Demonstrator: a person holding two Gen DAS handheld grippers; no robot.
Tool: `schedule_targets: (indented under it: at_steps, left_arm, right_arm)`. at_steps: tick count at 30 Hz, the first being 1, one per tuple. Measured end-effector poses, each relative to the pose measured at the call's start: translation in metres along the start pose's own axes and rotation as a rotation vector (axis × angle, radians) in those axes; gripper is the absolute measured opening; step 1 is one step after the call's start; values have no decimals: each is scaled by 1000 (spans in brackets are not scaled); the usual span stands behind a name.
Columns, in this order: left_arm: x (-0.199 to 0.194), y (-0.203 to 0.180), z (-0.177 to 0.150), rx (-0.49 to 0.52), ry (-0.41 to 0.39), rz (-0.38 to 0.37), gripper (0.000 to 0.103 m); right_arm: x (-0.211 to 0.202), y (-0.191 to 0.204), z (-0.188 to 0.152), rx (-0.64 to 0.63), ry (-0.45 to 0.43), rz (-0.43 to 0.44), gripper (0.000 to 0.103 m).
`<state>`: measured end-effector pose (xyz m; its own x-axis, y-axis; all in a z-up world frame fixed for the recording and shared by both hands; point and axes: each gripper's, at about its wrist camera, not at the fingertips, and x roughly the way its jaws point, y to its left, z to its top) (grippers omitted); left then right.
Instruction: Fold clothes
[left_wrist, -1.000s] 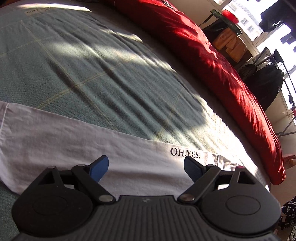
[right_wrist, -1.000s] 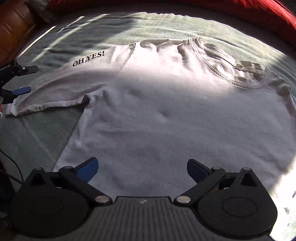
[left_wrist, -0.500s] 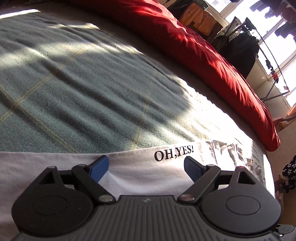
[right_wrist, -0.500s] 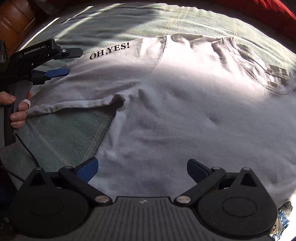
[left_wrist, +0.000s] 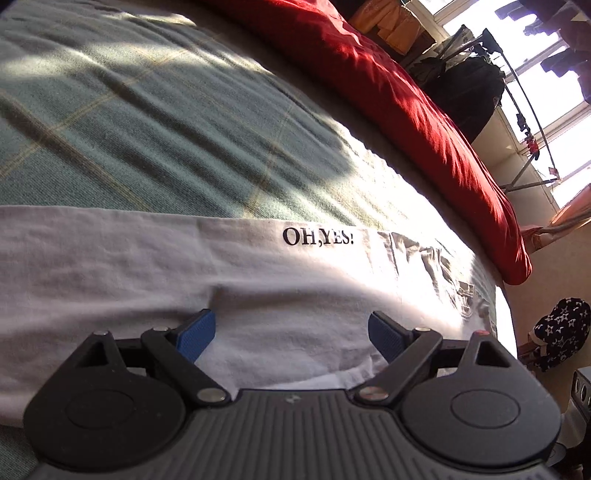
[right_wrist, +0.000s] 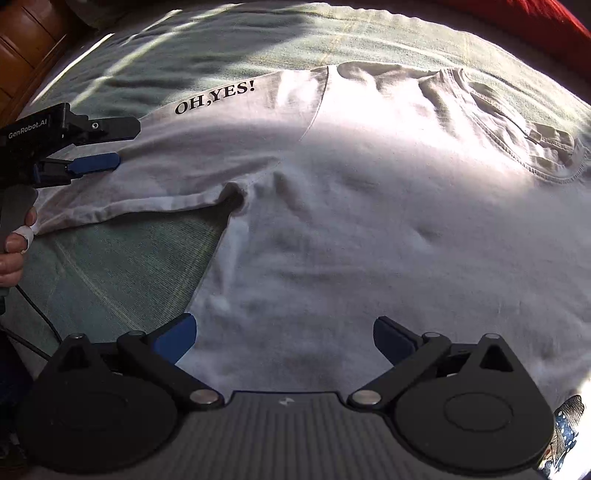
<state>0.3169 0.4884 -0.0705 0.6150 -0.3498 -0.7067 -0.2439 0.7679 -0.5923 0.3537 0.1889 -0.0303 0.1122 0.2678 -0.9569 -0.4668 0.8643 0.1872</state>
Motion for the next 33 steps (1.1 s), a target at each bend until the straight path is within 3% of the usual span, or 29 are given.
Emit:
schedule_targets:
  at_steps: [5, 10, 18, 20, 26, 30, 33]
  left_arm:
    - [-20, 5, -11, -12, 35, 22, 90]
    - [-24, 7, 3, -13, -14, 42, 90]
    - [-35, 14, -29, -56, 38, 57, 90]
    - [-44, 16, -24, -63, 3, 81, 90]
    - [-75, 48, -20, -228, -157, 153, 87]
    - [-79, 53, -12, -152, -200, 227, 85]
    - [-78, 65, -12, -184, -179, 297, 85]
  right_arm:
    - [0, 0, -5, -7, 11, -4, 103]
    - [1, 6, -5, -16, 12, 6, 103]
    - [5, 18, -8, -60, 30, 7, 103]
    - [6, 18, -8, -59, 33, 9, 103]
    - [9, 22, -9, -56, 52, 27, 103]
    - [10, 31, -9, -97, 57, 33, 103]
    - [11, 36, -8, -123, 54, 24, 103]
